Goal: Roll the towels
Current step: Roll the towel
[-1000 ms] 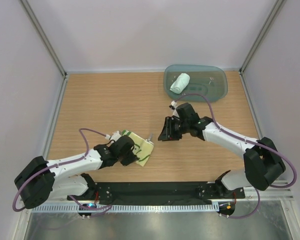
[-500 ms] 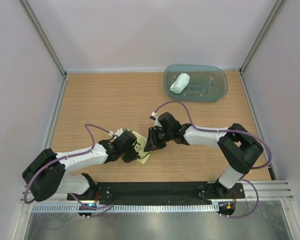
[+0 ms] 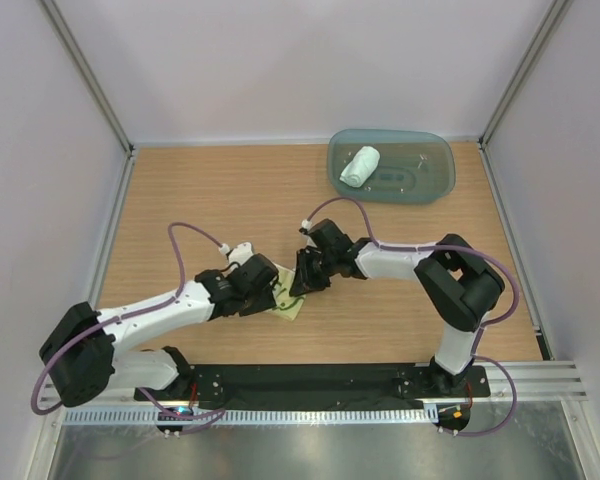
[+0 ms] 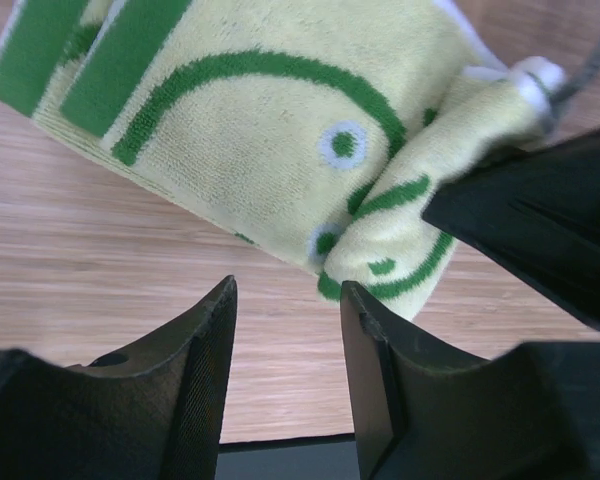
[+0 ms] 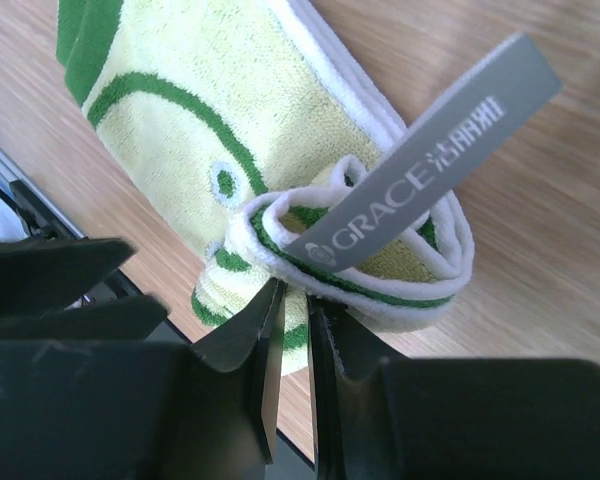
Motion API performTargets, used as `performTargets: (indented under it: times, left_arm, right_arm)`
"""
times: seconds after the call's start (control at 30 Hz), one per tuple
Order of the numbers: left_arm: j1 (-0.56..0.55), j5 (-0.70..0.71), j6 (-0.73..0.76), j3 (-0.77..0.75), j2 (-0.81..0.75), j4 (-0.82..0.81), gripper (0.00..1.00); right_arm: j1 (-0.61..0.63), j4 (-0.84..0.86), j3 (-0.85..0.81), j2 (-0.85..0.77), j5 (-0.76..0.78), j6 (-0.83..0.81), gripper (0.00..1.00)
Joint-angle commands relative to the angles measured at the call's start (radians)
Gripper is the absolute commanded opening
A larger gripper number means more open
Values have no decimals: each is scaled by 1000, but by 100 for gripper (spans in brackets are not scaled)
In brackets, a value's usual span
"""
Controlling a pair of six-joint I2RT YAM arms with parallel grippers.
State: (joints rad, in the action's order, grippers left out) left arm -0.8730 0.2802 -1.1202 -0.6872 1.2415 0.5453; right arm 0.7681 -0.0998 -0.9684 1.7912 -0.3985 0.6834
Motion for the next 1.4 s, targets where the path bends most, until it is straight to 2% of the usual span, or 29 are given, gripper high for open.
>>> performTargets:
  times: [0.0,0.13,0.27,0.47,0.83,1.03,1.2,1.27,1.37]
  left_arm:
    - [-78,247,135,-92,-43,134,48]
    - [-224,399,226,-166,-2,150,52]
    - [-334,427,324,-210,87,47,62]
    - [-368,398,370,-267,292,-17,63]
    - [-354,366,384,-305,484,-30,69]
    - [-258,271,387,-288,515,-59,54]
    - [-225,203,408,-244,483,-107,33]
    - [-225,201,408,-242,475,-110,26]
    - [-225,191,413,-227,460,-126,20]
  right_arm:
    - [-6,-57,-52,23,36,-8,22]
    - [-4,-72,-67,31,20,-5,22]
    - [-6,-93,-85,30,6,-8,22]
    - [-6,-132,-108,20,0,-22,22]
    - [-12,-156,-121,20,-8,-35,22]
    - [-33,-163,-118,19,-29,-35,22]
    - [-65,-164,-96,-7,-59,-36,22]
    - [-90,-164,-92,-30,-79,-36,24]
    - [-122,-167,-96,-41,-100,-41,32]
